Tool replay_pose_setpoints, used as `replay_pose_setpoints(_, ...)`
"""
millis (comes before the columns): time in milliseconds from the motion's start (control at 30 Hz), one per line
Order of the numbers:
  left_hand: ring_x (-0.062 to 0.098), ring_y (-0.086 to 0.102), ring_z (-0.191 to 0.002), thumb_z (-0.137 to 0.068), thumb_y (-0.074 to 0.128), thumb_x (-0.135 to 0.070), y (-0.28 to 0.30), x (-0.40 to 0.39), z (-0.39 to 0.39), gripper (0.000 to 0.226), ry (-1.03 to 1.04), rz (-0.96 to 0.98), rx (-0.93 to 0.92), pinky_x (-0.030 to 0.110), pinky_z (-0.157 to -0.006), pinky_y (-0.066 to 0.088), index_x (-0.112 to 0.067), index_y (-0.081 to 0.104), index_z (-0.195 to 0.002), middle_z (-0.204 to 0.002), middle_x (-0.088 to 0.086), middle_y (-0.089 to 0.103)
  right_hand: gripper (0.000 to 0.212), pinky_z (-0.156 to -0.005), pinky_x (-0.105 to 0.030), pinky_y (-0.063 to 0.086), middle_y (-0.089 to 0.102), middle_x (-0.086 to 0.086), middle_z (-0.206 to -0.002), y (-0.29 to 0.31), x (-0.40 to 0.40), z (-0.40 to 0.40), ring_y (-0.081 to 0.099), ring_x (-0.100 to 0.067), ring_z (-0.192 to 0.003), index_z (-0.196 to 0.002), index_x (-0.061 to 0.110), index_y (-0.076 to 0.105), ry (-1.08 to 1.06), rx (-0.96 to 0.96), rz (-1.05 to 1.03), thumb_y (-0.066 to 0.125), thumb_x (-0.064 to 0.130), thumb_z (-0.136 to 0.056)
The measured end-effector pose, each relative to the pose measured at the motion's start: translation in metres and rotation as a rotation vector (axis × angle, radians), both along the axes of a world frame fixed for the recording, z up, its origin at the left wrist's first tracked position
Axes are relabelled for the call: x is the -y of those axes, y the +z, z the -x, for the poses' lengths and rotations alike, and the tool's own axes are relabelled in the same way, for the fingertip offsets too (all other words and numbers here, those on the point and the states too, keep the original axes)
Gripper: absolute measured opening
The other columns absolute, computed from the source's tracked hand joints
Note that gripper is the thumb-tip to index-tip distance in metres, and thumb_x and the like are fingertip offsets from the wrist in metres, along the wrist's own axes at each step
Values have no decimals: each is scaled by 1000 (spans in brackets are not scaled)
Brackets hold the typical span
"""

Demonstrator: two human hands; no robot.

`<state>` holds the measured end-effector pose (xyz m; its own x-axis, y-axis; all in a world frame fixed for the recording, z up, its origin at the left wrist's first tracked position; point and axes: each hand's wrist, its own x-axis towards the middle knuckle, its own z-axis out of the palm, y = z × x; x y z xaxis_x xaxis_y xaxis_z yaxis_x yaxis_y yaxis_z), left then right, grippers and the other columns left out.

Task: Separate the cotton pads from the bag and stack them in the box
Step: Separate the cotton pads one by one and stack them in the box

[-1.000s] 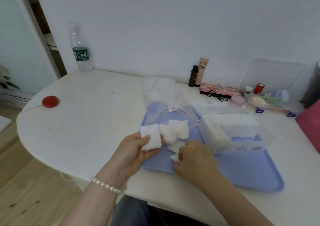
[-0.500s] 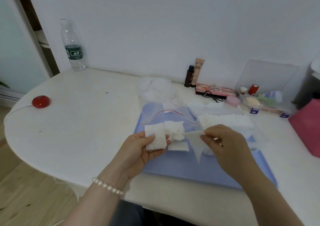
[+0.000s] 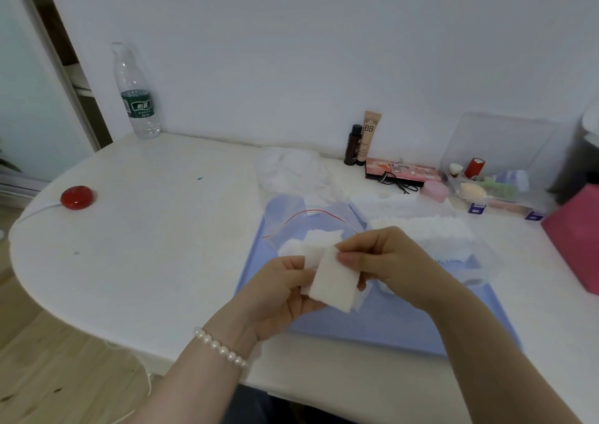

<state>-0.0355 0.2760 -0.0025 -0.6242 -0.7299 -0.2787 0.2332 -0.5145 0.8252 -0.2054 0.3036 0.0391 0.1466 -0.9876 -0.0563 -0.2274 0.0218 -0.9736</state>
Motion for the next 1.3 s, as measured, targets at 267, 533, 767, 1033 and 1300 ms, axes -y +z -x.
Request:
replay_pose_setpoints(267, 23, 65, -106, -89, 41, 15, -3, -4, -1, 35, -127, 5, -37, 31, -83, 56, 1, 61, -115, -115, 16, 67, 16, -46, -20, 44, 65, 4, -57, -5, 6, -5, 54, -22, -46, -80, 14, 71, -126, -138, 95, 67, -1, -80)
replay_pose_setpoints(533, 27, 64, -107, -66, 45, 20, -5, -3, -6, 52, -180, 14, -127, 31, -84, 55, 3, 62, -112, -115, 22, 65, 22, -42, -20, 42, 59, 8, -55, -9, 5, -9, 52, -14, -35, -75, 17, 69, -162, -161, 144, 67, -5, -79)
replay_pose_setpoints(767, 35, 59, -114, -83, 56, -2, -6, -3, -4, 37, -106, -87, -143, 40, -92, 52, 6, 56, -119, -120, 25, 61, 20, -40, -20, 41, 56, 3, -59, -13, 1, -17, 47, -10, -36, -74, 19, 67, -202, -206, 171, 68, 0, -79)
replay_pose_setpoints(1033, 28, 70, -91, -94, 40, 2, -8, 7, -18, 24, 154, -88, -41, 34, -77, 57, 7, 61, -104, -106, 26, 67, 13, -67, -7, 40, 70, -1, -73, -61, -16, 1, 58, -8, -68, -84, 8, 74, -332, -709, 523, 67, 11, -73)
replay_pose_setpoints(1300, 30, 70, -89, -94, 40, 4, -10, 9, -23, 23, 204, -119, -54, 34, -74, 58, 10, 59, -105, -105, 28, 67, 29, -51, -36, 50, 65, -5, -72, -71, -37, 6, 63, -30, -67, -85, 11, 69, -282, -1066, 376, 69, -5, -61)
